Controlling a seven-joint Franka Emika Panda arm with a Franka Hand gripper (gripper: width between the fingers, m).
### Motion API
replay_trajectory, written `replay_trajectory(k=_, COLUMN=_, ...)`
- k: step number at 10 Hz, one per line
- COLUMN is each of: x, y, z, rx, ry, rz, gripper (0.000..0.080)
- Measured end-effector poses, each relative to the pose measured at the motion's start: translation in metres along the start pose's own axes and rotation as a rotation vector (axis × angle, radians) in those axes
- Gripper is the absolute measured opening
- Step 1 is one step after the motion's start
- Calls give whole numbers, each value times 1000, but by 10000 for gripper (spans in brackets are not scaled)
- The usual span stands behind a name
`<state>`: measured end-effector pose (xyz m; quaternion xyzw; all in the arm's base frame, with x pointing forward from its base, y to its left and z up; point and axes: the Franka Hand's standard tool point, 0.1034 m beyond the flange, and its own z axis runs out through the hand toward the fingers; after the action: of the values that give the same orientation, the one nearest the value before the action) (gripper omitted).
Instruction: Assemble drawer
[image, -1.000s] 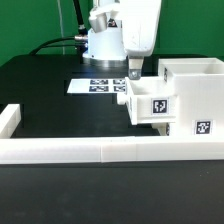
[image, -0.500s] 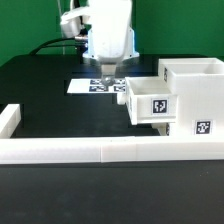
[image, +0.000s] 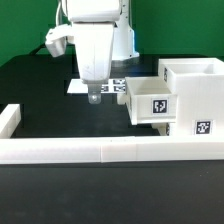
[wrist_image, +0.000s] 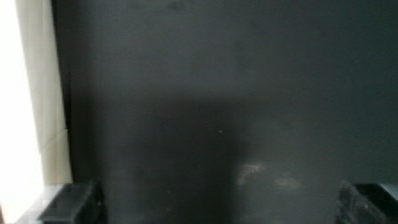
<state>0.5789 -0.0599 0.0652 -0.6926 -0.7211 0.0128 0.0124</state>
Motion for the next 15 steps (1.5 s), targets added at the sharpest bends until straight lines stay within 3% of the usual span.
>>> replay_trajectory(k=3, x=17, y=6, z=10, rx=16, ry=12, rz=3, gripper=649)
replay_trajectory(k=5, x=44, y=9, z=8, rx=25, ry=11, rz=51, gripper=649)
replay_trajectory(k=10, x=77, y=6, z=2, rx=63, ry=5, rz=71, gripper=649)
replay_trajectory(k=15, x=82, y=6, z=-3, rx=106, ry=-17, rz=72, gripper=649)
